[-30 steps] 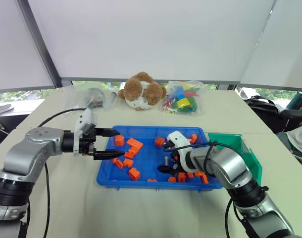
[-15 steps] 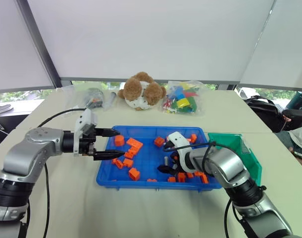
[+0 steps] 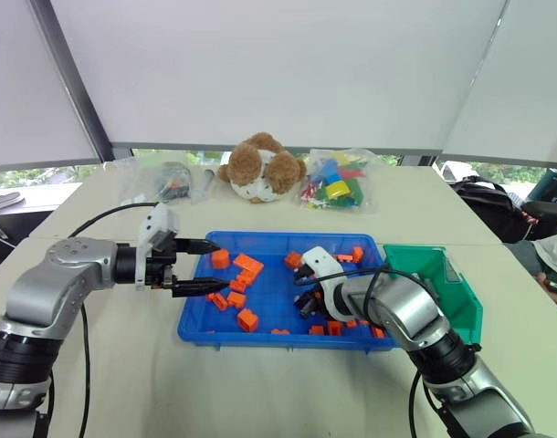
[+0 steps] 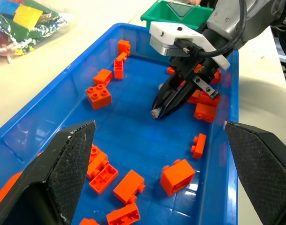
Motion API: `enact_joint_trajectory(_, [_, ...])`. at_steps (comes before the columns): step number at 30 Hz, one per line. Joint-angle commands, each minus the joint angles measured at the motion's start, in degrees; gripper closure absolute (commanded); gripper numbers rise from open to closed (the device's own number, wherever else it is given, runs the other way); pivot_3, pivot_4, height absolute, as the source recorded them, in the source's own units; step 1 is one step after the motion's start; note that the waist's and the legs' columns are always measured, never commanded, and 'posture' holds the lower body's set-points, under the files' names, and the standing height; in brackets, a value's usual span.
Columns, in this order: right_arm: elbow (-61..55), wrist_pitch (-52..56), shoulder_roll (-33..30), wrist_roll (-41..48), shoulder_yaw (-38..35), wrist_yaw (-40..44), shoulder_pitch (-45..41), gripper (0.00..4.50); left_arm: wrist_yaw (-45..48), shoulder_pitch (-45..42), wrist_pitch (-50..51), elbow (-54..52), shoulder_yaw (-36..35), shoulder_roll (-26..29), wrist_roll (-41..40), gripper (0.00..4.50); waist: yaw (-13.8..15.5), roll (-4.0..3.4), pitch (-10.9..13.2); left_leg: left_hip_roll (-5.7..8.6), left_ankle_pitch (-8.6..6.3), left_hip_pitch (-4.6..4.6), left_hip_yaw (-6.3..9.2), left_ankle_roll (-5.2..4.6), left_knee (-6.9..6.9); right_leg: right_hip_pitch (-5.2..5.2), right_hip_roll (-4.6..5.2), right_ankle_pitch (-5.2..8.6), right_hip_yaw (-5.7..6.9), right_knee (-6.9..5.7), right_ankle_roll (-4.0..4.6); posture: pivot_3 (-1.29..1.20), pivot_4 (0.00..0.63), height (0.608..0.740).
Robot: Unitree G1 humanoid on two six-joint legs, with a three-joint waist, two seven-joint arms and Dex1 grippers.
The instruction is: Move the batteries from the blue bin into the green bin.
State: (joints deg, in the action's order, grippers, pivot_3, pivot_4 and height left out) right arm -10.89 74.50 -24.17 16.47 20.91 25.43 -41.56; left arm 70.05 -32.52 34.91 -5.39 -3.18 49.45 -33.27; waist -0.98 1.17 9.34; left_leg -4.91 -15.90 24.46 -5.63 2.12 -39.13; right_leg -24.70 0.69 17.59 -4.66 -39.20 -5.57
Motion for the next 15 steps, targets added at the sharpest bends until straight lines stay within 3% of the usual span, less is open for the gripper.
enact_joint_trajectory(1, [-0.99,0.95,0.54,0.35,-0.67,0.34,-0.72,4.46,-0.01,-0.96,-0.24,-1.29,-1.61,0.93,-0.45,0.00,0.00,0.00,0.00,0.00,0.00,0.00,0.00,0.00,0.00,0.00,0.00,0.00,0.00,0.00,0.00,0.00,0.150,0.733])
enact_joint_trajectory(7, [-6.22,5.16,1.03,2.79,-10.69,-0.16,-6.95,4.46,0.10,-1.39,-0.36,-0.96,-1.19,0.77,-0.22,0.00,0.03,-0.01,0.01,0.00,0.00,0.01,0.00,0.00,0.00,-0.02,0.00,0.00,0.00,0.00,0.00,0.00,0.150,0.733])
enact_joint_trajectory(12, [-9.31,7.34,-8.99,3.27,-21.37,0.71,-9.95,4.46,0.42,-1.56,-0.48,-0.60,-1.02,0.67,-0.17,0.00,0.63,0.02,-0.01,0.02,0.00,0.03,0.00,0.00,0.01,0.02,0.06,0.00,0.05,0.04,0.00,0.00,0.150,0.733])
enact_joint_trajectory(15, [-11.21,8.31,-19.11,3.03,-24.26,2.36,-6.75,4.46,0.76,-1.49,-0.67,-0.33,-0.73,0.36,-0.17,0.00,0.56,0.02,-0.01,0.04,-0.03,0.03,-0.01,-0.04,0.02,0.05,0.09,0.00,0.05,0.13,0.00,0.00,0.150,0.733])
